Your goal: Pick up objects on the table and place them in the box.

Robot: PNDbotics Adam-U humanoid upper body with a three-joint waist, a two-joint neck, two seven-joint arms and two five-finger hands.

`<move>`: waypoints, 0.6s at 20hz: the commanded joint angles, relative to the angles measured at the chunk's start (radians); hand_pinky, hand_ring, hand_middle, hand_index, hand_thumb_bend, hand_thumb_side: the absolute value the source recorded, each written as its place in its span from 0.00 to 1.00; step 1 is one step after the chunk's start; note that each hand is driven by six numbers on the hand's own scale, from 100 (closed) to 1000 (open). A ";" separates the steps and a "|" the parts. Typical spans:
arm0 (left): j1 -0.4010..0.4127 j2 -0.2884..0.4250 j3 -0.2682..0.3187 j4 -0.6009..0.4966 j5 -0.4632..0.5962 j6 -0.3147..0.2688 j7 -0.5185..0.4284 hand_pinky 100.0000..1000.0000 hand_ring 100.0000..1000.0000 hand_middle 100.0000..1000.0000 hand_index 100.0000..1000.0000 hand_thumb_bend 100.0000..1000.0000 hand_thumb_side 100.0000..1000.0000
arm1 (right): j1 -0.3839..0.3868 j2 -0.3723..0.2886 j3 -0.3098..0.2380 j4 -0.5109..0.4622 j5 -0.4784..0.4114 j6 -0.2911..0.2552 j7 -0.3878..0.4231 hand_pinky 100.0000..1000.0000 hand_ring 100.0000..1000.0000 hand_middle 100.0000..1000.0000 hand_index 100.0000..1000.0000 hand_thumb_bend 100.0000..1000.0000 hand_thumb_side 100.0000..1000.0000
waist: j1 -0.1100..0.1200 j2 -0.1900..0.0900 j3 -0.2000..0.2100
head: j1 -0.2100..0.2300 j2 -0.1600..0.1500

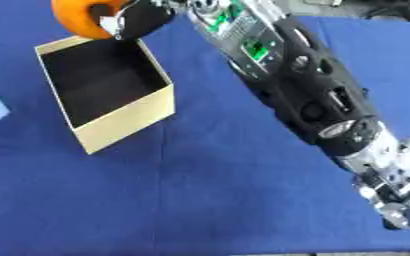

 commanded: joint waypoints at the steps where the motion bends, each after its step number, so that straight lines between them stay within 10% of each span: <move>1: -0.012 0.008 -0.001 -0.020 0.003 -0.002 -0.004 0.39 0.64 0.59 0.66 0.01 1.00 | -0.028 0.022 -0.008 0.021 0.036 -0.016 -0.011 0.81 0.88 0.56 0.68 0.00 0.05 | 0.005 -0.016 0.003 | -0.006 -0.005; 8: -0.014 0.006 0.000 -0.020 0.004 -0.002 -0.005 0.39 0.64 0.59 0.66 0.01 1.00 | -0.018 0.041 0.015 0.055 0.064 -0.050 0.027 0.83 0.90 0.60 0.72 0.00 0.07 | 0.004 -0.016 0.004 | -0.006 -0.014; 12: -0.015 0.004 -0.001 -0.020 0.005 -0.002 -0.006 0.39 0.64 0.59 0.66 0.01 1.00 | -0.009 0.046 0.027 0.053 0.095 -0.073 0.069 0.86 0.92 0.66 0.78 0.00 0.29 | 0.004 -0.015 0.004 | -0.005 -0.016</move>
